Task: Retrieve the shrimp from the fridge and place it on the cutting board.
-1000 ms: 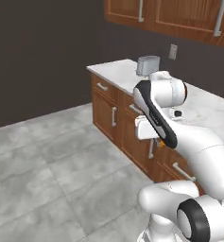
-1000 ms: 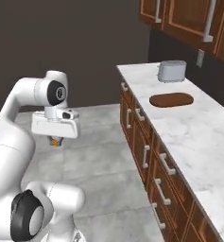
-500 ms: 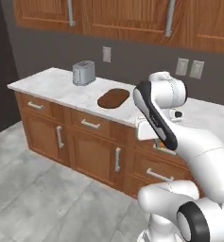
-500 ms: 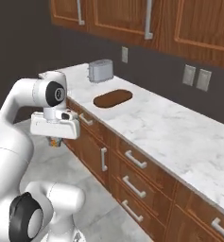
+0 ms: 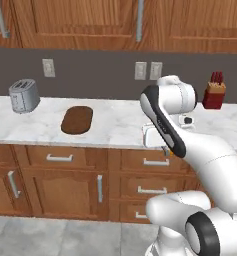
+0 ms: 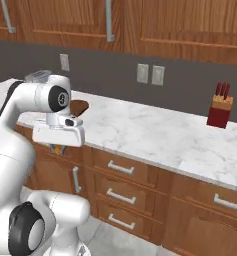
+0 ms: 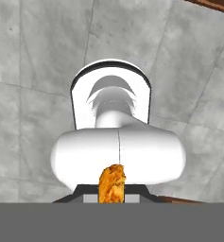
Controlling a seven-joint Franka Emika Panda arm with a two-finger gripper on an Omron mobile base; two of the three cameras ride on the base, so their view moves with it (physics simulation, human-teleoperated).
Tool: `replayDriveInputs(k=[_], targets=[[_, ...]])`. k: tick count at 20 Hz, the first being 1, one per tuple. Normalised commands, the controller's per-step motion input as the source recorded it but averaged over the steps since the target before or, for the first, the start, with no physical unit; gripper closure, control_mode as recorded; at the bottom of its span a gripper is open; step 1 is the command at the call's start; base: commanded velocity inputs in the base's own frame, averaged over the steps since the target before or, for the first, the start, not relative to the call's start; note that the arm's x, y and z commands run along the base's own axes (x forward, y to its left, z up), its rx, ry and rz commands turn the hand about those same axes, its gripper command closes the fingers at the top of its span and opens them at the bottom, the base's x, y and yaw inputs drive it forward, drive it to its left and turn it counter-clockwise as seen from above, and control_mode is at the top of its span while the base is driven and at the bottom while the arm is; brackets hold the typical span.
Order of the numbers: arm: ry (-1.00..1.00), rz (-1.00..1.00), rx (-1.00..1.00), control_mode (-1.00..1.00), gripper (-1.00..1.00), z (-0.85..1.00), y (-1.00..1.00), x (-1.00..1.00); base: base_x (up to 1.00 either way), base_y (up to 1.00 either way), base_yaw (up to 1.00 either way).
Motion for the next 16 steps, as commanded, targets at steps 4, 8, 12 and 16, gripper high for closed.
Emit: replayDriveInputs(k=[4,8,12,16], targets=[[0.00,0.00,0.00,1.00,1.00,0.00,0.00,0.00,0.38,0.40,-0.66],[0.00,0.00,0.00,1.00,1.00,0.00,0.00,0.00,0.26,0.26,-0.43],[0.00,0.00,0.00,1.00,1.00,0.00,0.00,0.00,0.08,0.45,-0.10],[0.00,0.00,0.00,1.00,1.00,0.00,0.00,0.00,0.00,0.88,0.14]])
